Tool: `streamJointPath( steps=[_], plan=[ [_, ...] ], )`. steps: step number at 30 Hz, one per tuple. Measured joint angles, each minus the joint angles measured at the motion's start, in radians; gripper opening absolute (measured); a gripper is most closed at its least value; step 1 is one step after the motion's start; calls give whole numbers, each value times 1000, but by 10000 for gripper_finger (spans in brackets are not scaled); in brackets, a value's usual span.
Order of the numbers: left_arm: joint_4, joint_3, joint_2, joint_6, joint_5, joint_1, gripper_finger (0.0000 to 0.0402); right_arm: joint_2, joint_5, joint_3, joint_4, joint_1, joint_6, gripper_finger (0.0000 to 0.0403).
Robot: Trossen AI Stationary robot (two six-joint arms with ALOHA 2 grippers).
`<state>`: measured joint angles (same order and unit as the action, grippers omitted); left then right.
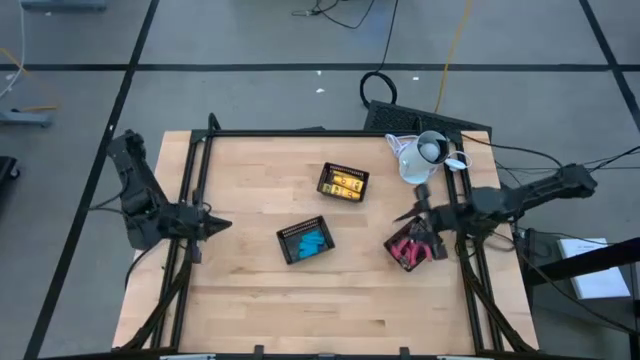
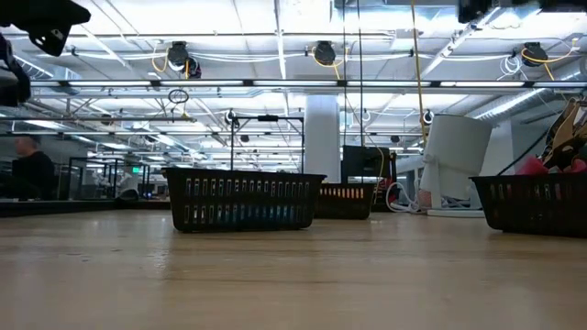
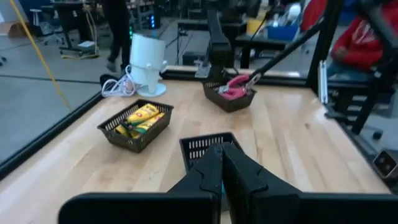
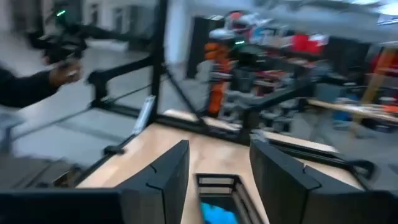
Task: Pick & Place School Supplies
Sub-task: Return to Home Position
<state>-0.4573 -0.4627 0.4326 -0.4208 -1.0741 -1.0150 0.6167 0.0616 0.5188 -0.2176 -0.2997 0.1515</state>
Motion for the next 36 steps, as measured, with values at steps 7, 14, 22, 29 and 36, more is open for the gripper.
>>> streamJointPath(
  steps=[7, 14, 22, 29, 36],
  plan=[
    [-26, 2, -110, 66, -11, -22, 18, -372, 69, -256, 39, -13, -72, 145],
    [-12, 2, -187, 146, 21, -22, 19, -562, 61, -430, 37, -13, -141, 134],
    [122, 1, -193, 183, -49, -22, 19, -591, -8, -496, 19, -13, -185, 123],
    [122, 1, -192, 128, -102, -22, 19, -591, -16, -497, -22, -13, -144, 104],
    [-39, 1, -213, -31, -64, -22, 19, -591, -67, -498, -34, -13, -140, 80]
  ],
)
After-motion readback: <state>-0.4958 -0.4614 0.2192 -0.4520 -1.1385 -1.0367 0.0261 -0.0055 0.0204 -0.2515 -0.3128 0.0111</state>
